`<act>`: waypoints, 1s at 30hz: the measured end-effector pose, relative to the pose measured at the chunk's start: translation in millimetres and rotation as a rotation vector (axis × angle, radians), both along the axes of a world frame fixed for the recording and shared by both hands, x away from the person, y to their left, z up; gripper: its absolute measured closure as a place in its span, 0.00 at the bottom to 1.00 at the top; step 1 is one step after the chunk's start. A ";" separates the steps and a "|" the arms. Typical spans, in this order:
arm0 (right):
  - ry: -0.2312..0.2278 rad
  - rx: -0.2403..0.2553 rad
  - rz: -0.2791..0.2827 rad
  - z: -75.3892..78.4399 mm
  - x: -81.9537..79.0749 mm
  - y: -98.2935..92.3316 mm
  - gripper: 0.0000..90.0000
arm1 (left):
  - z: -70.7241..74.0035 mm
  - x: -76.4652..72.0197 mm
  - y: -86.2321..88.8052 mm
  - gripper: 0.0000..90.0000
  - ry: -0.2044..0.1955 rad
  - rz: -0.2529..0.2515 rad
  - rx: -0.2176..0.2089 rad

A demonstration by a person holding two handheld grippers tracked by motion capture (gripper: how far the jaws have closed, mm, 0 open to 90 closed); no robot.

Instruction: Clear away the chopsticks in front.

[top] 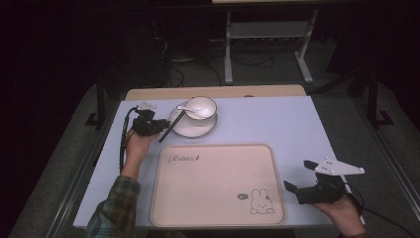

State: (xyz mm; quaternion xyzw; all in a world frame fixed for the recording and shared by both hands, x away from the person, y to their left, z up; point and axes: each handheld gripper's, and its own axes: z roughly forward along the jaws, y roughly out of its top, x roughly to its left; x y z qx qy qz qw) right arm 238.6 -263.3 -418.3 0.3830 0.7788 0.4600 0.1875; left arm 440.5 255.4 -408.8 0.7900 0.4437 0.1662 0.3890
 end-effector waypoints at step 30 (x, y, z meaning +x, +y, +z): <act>0.004 -0.006 0.000 -1.3 1.3 -0.2 0.00 | -18.7 4.5 1.1 0.94 0.060 0.011 0.006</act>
